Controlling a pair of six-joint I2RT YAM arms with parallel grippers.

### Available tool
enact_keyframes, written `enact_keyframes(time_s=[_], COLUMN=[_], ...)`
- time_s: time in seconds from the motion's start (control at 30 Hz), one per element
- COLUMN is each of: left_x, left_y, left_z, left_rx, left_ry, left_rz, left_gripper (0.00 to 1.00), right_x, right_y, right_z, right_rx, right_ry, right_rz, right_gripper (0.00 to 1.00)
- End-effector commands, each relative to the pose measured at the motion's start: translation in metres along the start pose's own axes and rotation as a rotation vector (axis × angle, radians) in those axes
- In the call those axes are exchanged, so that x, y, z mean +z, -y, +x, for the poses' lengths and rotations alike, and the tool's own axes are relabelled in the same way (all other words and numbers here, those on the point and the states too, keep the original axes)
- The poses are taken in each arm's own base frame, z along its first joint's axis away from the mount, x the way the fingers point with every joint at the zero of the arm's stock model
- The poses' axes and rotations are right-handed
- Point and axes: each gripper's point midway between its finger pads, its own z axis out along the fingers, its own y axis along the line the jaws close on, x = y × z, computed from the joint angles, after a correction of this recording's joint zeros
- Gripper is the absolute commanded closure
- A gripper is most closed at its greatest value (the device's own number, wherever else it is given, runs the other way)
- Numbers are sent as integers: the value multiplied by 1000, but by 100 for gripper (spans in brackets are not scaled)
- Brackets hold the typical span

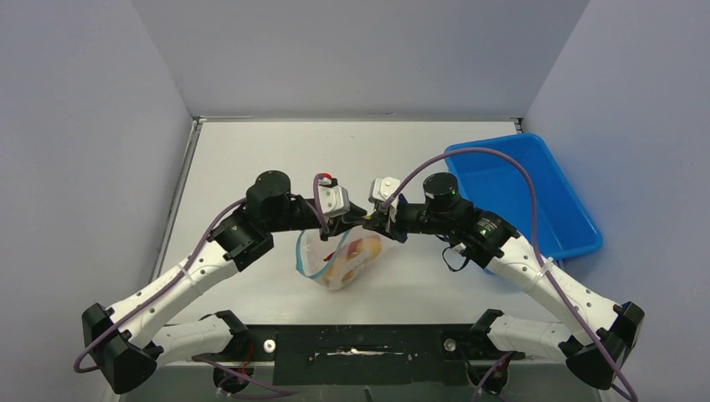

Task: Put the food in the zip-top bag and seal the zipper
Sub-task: Zip the zipper food storage bag at the center of the board.

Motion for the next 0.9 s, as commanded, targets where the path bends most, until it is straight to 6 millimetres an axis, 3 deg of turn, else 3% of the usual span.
enact_keyframes(time_s=[0.0, 0.1, 0.87], left_x=[3, 3, -26], left_y=[-3, -2, 7], left_z=[-5, -6, 11], left_rx=[59, 71, -5], left_ry=[1, 6, -64], left_rz=[-5, -3, -73], left_gripper=[87, 100, 100], right_x=[-3, -2, -31], right_y=[4, 3, 9], right_z=[-39, -35, -23], right_rx=[-57, -69, -118], right_ry=[125, 109, 185], right_rz=[-6, -15, 52], right_gripper=[100, 100, 100])
